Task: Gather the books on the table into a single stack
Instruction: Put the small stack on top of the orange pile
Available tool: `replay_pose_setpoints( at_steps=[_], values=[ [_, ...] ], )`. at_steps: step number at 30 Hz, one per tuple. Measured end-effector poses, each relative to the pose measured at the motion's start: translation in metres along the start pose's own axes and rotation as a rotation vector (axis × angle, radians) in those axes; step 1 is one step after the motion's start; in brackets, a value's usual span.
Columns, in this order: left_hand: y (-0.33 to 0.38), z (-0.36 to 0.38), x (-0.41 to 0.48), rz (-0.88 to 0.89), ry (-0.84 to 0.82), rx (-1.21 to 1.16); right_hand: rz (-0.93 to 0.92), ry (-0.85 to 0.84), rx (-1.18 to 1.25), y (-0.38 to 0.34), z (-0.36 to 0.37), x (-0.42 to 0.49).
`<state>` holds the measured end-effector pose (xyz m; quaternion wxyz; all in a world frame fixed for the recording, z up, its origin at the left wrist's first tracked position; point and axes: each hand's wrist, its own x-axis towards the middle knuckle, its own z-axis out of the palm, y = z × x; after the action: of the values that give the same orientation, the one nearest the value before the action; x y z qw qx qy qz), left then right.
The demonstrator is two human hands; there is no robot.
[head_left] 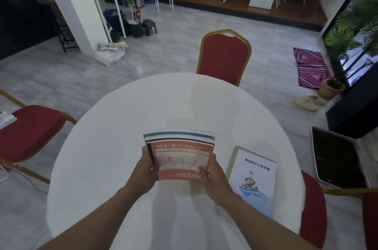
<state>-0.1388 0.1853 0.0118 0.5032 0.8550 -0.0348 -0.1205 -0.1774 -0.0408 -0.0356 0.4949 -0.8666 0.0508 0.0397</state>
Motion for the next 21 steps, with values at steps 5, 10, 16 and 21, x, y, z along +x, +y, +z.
replay_pose_setpoints(
  at_steps=[5, 10, 16, 21],
  values=[
    [-0.003, 0.003, -0.001, -0.050, -0.024, 0.039, 0.016, -0.051, -0.055, 0.004, 0.001, -0.001],
    [-0.008, 0.004, 0.003, -0.058, -0.014, 0.066, 0.048, -0.051, -0.048, 0.005, 0.001, -0.003],
    [-0.012, -0.002, 0.026, -0.192, -0.012, 0.022, 0.146, -0.040, 0.035, 0.000, -0.006, 0.009],
    [-0.012, 0.009, 0.042, -0.250, -0.049, -0.096, 0.256, -0.072, 0.124, 0.002, 0.002, 0.021]
  ],
)
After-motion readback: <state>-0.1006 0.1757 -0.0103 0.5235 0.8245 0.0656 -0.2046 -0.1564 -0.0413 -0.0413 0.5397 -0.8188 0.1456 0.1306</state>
